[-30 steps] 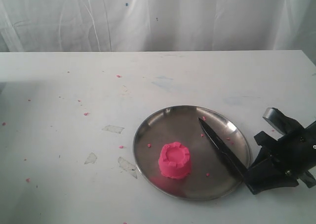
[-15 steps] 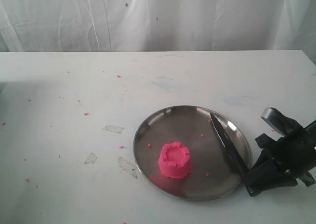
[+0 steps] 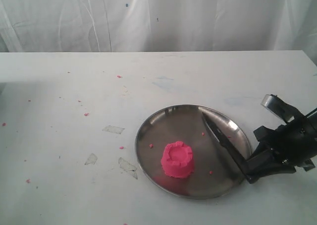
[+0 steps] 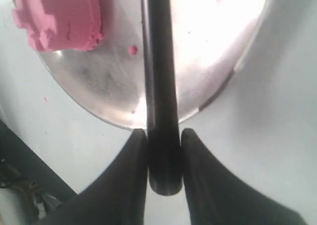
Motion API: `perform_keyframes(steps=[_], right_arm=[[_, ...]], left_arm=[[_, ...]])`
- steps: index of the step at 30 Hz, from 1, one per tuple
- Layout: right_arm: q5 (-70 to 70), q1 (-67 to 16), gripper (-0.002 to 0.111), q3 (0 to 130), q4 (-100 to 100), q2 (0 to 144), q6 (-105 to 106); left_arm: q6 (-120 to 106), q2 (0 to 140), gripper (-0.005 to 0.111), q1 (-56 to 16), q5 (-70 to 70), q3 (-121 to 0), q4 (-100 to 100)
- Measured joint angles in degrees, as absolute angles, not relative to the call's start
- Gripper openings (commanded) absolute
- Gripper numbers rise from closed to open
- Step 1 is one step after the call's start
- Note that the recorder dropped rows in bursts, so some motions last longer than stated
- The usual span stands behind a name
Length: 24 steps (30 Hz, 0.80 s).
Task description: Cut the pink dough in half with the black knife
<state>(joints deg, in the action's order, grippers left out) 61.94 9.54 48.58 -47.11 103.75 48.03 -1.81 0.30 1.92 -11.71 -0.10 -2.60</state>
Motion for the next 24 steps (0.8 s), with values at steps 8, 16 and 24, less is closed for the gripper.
perform_keyframes(steps=[8, 16, 24], right_arm=[[59.7, 5.4, 0.0, 48.6, -47.3, 101.1, 48.2], [57.0, 5.1, 0.0, 48.6, -47.5, 100.3, 48.2], [52.6, 4.8, 0.0, 48.5, -47.4, 91.8, 48.4]], left_arm=[[-1.8, 0.3, 0.0, 1.9, -11.7, -0.1, -2.6], [-1.8, 0.3, 0.0, 1.9, -11.7, -0.1, -2.6], [-1.8, 0.3, 0.0, 1.9, -11.7, -0.1, -2.6]])
